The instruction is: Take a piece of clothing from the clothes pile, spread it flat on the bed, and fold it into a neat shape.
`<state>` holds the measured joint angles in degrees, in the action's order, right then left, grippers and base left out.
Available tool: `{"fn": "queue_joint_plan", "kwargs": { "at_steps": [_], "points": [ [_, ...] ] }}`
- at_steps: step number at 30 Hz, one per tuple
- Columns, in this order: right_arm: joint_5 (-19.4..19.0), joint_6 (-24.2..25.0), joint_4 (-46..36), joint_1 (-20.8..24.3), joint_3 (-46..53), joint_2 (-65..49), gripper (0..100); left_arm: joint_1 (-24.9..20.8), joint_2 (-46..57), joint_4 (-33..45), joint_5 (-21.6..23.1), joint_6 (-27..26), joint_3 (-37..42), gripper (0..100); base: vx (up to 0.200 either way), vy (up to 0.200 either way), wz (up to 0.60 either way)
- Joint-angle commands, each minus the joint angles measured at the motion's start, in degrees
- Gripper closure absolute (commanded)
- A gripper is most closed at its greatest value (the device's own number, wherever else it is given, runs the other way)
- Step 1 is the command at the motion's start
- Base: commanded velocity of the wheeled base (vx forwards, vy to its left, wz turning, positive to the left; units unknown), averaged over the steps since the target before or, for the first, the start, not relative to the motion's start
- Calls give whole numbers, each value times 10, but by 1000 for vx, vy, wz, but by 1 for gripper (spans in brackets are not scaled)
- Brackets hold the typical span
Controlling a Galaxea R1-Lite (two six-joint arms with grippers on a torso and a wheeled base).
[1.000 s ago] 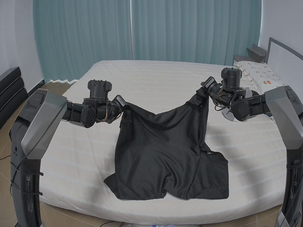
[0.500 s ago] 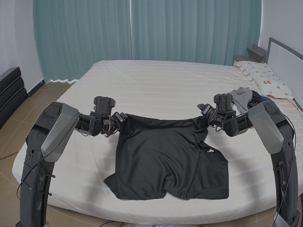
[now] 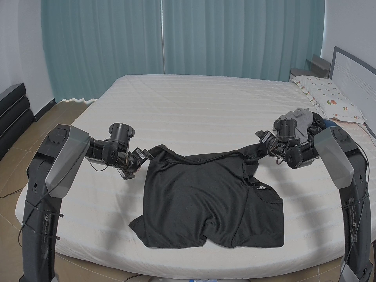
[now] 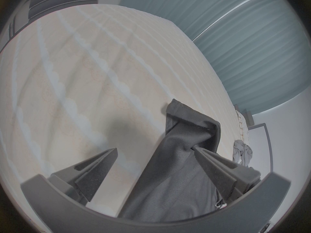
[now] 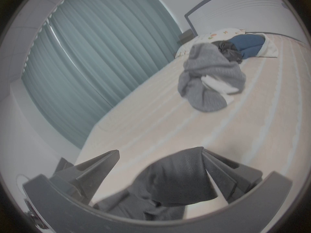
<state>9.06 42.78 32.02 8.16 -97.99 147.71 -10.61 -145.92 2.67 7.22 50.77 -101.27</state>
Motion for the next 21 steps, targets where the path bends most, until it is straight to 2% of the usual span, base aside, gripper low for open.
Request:
{"fn": "queue_joint_plan", "kwargs": {
  "at_steps": [1,5,6,9,13,17,21],
  "points": [
    [-6,42,48,-14,-21,-11,0,6,29,-1,16,2,29,0,0,0,0],
    [-18,44,43,-14,-11,-12,0,12,56,-2,51,3,58,0,0,0,0],
    [-32,42,36,-11,3,-13,0,13,66,-4,61,6,72,0,0,0,0],
    [-56,36,2,-8,30,-18,0,15,84,-14,75,19,97,0,0,0,0],
    [-59,33,-6,-3,37,-20,0,16,102,-32,79,26,132,0,0,0,0],
    [-64,-20,-6,6,92,-47,0,17,144,-81,79,28,216,0,0,0,0],
    [-64,-48,-6,22,133,-68,0,16,169,-136,74,62,271,0,0,0,0]
  ]
}}
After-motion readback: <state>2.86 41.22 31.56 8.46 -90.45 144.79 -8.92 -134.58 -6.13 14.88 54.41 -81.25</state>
